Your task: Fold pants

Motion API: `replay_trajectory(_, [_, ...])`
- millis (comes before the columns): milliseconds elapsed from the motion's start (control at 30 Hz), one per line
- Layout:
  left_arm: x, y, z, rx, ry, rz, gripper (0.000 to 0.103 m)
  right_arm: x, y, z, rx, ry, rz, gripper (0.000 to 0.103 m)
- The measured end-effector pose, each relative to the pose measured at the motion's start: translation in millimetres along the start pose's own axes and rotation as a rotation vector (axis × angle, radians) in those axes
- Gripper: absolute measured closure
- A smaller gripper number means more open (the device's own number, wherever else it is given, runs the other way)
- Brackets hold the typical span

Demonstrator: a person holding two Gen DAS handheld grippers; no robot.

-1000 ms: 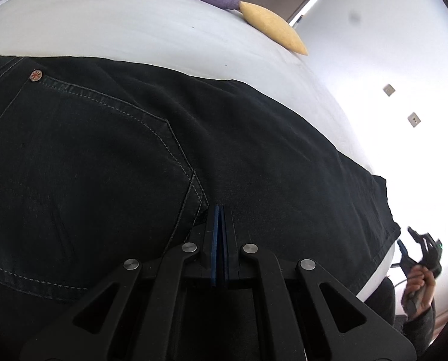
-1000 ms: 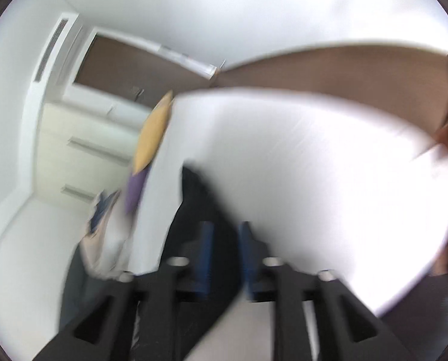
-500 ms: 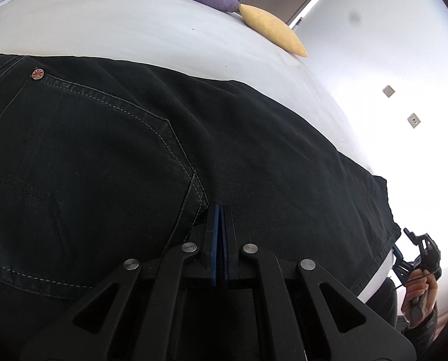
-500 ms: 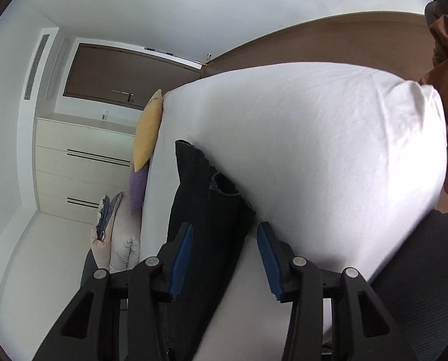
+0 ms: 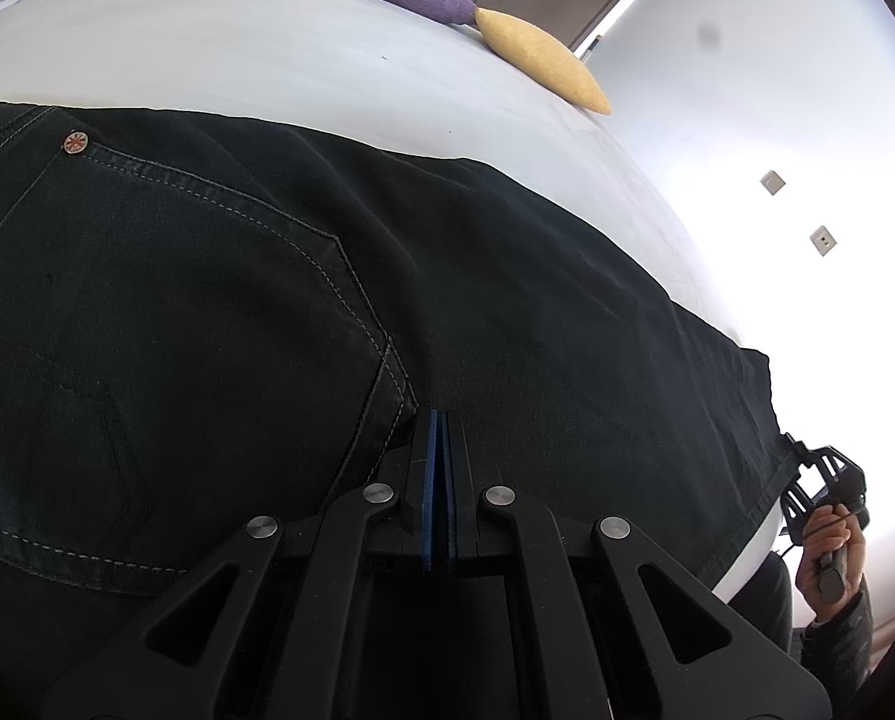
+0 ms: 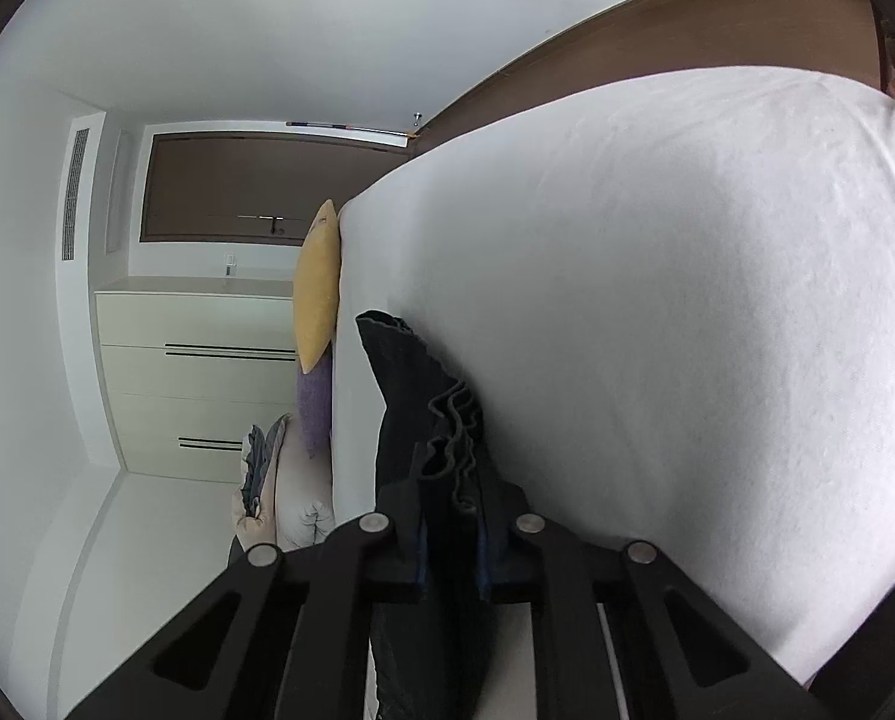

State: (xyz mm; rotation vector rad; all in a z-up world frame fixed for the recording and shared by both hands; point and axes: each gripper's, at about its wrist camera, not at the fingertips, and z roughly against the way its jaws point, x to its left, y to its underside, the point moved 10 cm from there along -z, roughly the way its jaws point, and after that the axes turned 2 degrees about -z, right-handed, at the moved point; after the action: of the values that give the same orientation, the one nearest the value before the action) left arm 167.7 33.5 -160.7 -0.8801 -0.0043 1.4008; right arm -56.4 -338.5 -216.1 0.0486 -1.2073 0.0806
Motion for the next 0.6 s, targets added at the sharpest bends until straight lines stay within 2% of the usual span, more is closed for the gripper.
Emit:
replay_trajectory(100, [0,0,-1,-0.002,0.002,-0.001,0.102,12,4,-2,-0.013,0.045,0.081,0.091])
replay_trajectory(167, [0,0,-3,-0.003,0.006,0.000,0.102,30,13,-5,-0.013,0.083,0.198,0.091])
replay_trajectory(233, [1,0,-5,-0.003,0.008,0.000,0.102,57,35,-10,0.008,0.116,0.368,0.091])
replay_trajectory(333, [2,1,-5,-0.004,0.008,0.001,0.102,94,87,-23,0.047,0.180,0.671,0.091])
replay_trajectory(433, [2,0,-4,-0.001,0.004,0.005,0.102,112,161,-44,0.101,0.247,0.993,0.091])
replay_trajectory(533, [-1,-2,-1,0.006,-0.022,0.016,0.101,95,218,-73,0.138,0.381,1.256,0.091])
replay_trajectory(600, [-8,-2,3,0.015,-0.051,0.019,0.101,68,237,-90,0.166,0.483,1.366,0.091])
